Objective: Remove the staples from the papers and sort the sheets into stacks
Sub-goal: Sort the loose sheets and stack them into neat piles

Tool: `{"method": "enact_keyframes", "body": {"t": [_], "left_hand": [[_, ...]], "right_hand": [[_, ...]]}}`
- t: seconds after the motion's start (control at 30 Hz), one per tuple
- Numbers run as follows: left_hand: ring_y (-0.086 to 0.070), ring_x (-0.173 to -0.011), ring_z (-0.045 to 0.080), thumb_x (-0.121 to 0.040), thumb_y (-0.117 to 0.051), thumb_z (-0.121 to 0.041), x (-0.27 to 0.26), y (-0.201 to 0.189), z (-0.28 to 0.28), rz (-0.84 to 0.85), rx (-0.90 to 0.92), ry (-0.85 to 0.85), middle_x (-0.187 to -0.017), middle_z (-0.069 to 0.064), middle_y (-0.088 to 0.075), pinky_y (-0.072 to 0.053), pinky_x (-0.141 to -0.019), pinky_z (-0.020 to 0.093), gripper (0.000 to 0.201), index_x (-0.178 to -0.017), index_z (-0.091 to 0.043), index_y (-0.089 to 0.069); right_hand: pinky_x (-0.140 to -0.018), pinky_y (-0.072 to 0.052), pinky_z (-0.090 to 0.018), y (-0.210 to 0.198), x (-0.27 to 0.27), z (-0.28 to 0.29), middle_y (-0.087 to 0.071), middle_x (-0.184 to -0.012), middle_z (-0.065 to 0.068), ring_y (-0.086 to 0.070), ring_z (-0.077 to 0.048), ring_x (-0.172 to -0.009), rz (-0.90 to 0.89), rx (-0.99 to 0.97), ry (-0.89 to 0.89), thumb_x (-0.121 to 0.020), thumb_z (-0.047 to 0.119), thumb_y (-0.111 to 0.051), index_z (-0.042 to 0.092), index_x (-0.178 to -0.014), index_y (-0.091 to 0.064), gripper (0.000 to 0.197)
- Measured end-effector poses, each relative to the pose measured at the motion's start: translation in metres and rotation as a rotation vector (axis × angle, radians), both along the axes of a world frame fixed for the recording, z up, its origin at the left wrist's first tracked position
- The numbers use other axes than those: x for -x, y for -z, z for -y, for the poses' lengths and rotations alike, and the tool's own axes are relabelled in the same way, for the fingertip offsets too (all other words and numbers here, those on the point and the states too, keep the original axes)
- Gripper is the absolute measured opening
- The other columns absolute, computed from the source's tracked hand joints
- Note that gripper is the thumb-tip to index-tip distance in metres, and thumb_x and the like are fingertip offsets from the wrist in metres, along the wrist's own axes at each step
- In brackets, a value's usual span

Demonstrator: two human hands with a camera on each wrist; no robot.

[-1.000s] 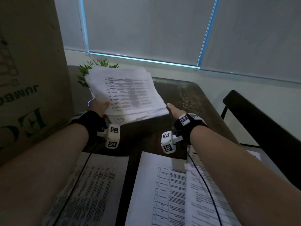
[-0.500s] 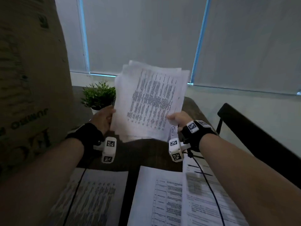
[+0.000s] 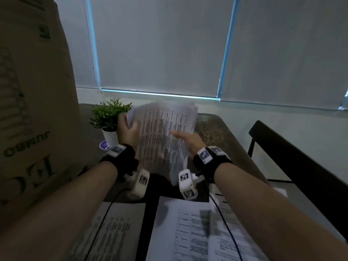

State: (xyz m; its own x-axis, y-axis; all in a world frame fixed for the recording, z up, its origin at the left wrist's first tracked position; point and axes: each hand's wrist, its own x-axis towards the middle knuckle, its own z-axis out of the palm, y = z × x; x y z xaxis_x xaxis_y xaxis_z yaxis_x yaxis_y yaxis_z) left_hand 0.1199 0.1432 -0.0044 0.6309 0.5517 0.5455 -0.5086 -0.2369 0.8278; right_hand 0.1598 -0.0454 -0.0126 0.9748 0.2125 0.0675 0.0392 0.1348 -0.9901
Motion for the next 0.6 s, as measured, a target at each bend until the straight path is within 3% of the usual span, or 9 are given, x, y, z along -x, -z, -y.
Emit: {"method": "enact_keyframes", "body": {"t": [0.07,0.13,0.2,0.27,0.33,0.4,0.47,0.5,0.6], "left_hand": [[-0.046,-0.064,-0.007,-0.091,-0.054,-0.011,-0.002,-0.021,-0.004,0.158,0.118,-0.084,-0.077,-0.006,-0.044,-0.038,-0.067,0.019,0.012,-0.089,-0.016,-0.044],[-0.045,-0.069,0.001,-0.094,-0.054,-0.013,-0.004,-0.016,-0.019,0.134,0.129,-0.073,-0.079,-0.008,-0.042,-0.036,-0.066,0.022,0.015,-0.095,-0.014,-0.039],[-0.042,-0.082,0.015,-0.089,-0.056,-0.028,-0.003,0.008,-0.026,-0.139,0.019,-0.011,-0.087,-0.002,-0.047,-0.033,-0.071,0.028,0.030,-0.104,-0.011,-0.037],[-0.046,-0.088,0.017,-0.076,-0.051,-0.041,0.004,0.030,-0.019,-0.352,-0.096,0.046,-0.096,0.007,-0.053,-0.038,-0.078,0.034,0.045,-0.108,-0.010,-0.048],[-0.051,-0.070,0.009,-0.081,-0.052,-0.033,0.007,0.024,-0.005,-0.262,-0.137,0.024,-0.077,0.007,-0.052,-0.036,-0.068,0.030,0.025,-0.089,-0.009,-0.055],[-0.043,-0.054,-0.005,-0.090,-0.054,-0.016,0.006,0.000,0.002,-0.079,-0.050,0.002,-0.065,-0.003,-0.045,-0.034,-0.057,0.023,0.015,-0.077,-0.014,-0.047],[-0.049,-0.064,0.000,-0.090,-0.055,-0.015,0.004,-0.027,-0.005,0.005,-0.003,0.015,-0.076,-0.004,-0.050,-0.041,-0.058,0.016,0.014,-0.085,-0.022,-0.044],[-0.052,-0.072,0.008,-0.088,-0.056,-0.022,0.001,-0.033,-0.009,0.029,0.033,0.063,-0.084,0.000,-0.053,-0.045,-0.065,0.019,0.012,-0.091,-0.022,-0.044],[-0.056,-0.104,0.031,-0.081,-0.056,-0.041,-0.016,-0.008,-0.025,-0.073,0.154,0.080,-0.116,0.017,-0.055,-0.046,-0.088,0.043,0.056,-0.123,-0.005,-0.044]], "right_hand": [[-0.090,-0.055,-0.048,-0.010,-0.005,-0.001,-0.074,-0.103,-0.017,-0.070,-0.036,-0.098,-0.001,-0.134,-0.012,-0.051,0.024,-0.095,-0.001,-0.113,-0.069,0.072],[-0.083,-0.058,-0.048,-0.015,-0.005,0.009,-0.071,-0.109,-0.023,-0.070,-0.038,-0.095,-0.009,-0.184,-0.070,-0.064,0.017,-0.088,-0.002,-0.120,-0.064,0.063],[-0.088,-0.056,-0.049,0.000,-0.003,0.015,-0.070,-0.113,-0.021,-0.070,-0.035,-0.098,-0.062,-0.135,-0.142,-0.063,0.019,-0.088,0.001,-0.120,-0.066,0.064],[-0.100,-0.050,-0.051,0.021,-0.001,0.011,-0.072,-0.113,-0.013,-0.069,-0.030,-0.104,-0.079,-0.021,-0.073,-0.051,0.029,-0.097,0.004,-0.114,-0.071,0.073],[-0.102,-0.049,-0.048,0.022,-0.001,0.000,-0.071,-0.113,-0.013,-0.069,-0.023,-0.095,-0.013,-0.044,0.092,-0.064,0.019,-0.092,-0.002,-0.112,-0.071,0.056],[-0.099,-0.051,-0.044,0.001,0.001,-0.007,-0.071,-0.107,-0.012,-0.069,-0.022,-0.091,0.094,-0.071,0.192,-0.075,0.006,-0.083,-0.002,-0.104,-0.072,0.032],[-0.092,-0.055,-0.048,-0.024,-0.002,-0.005,-0.074,-0.098,-0.013,-0.071,-0.029,-0.093,0.148,-0.132,0.179,-0.073,0.009,-0.084,0.007,-0.091,-0.073,0.021],[-0.090,-0.056,-0.049,-0.032,-0.005,-0.002,-0.074,-0.096,-0.015,-0.071,-0.031,-0.092,0.153,-0.151,0.155,-0.072,0.011,-0.085,0.008,-0.090,-0.073,0.022],[-0.095,-0.053,-0.052,-0.015,-0.011,0.004,-0.072,-0.107,-0.019,-0.069,-0.033,-0.100,0.086,-0.111,0.073,-0.065,0.018,-0.090,0.003,-0.108,-0.071,0.049]]}}
